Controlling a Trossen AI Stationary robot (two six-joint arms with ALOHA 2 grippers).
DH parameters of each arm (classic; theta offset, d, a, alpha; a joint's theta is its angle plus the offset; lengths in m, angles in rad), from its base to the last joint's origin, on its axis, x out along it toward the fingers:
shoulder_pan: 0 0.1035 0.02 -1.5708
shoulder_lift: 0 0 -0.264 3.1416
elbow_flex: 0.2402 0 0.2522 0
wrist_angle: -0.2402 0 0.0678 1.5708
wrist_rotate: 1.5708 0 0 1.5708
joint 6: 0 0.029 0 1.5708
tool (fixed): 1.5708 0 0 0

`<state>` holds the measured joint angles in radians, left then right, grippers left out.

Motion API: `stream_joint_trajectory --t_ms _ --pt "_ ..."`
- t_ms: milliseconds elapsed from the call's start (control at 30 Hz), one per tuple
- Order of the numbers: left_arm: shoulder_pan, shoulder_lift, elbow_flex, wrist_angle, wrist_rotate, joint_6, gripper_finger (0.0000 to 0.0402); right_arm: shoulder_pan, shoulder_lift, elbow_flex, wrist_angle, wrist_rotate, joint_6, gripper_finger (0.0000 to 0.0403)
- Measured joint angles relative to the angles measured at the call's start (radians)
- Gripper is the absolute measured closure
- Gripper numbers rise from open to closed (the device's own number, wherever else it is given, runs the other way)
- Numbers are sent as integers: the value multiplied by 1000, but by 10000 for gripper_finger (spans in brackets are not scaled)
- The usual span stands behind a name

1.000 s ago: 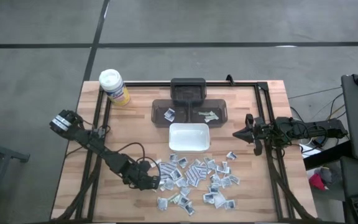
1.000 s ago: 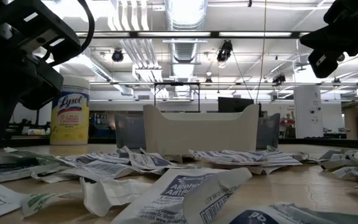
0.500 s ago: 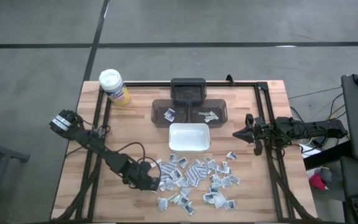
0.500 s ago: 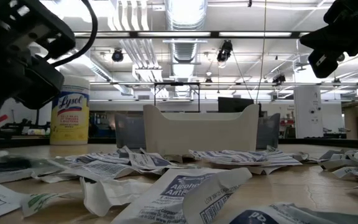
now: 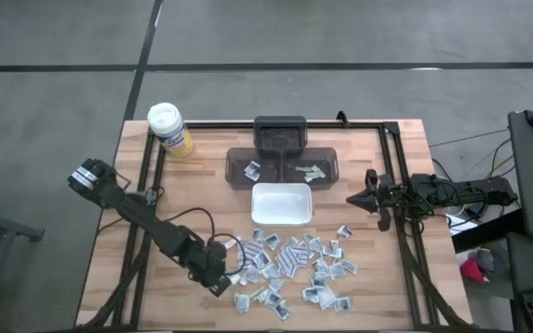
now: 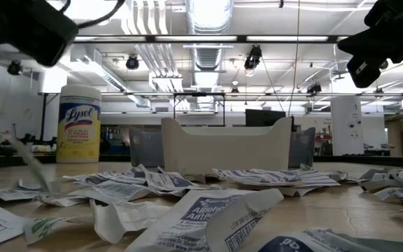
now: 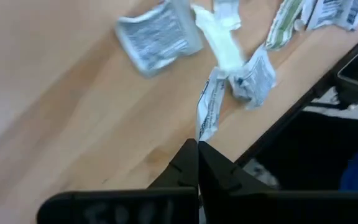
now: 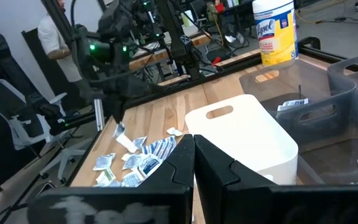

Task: Pick & Place First Aid Supplies
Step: Put the alcohol pad into the bottom left black bin

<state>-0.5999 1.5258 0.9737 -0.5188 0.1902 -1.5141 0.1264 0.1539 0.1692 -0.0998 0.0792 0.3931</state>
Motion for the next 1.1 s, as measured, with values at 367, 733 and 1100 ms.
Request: stream_joint_trajectory --t_ms 367,733,1100 --pt "8 -3 307 -424 -583 458 401 0 0 0 0 0 -3 394" --pt "175 -3 505 -686 -971 732 401 0 0 0 0 0 -3 394" --pt "559 -5 528 -621 -946 789 401 0 0 0 0 0 0 394"
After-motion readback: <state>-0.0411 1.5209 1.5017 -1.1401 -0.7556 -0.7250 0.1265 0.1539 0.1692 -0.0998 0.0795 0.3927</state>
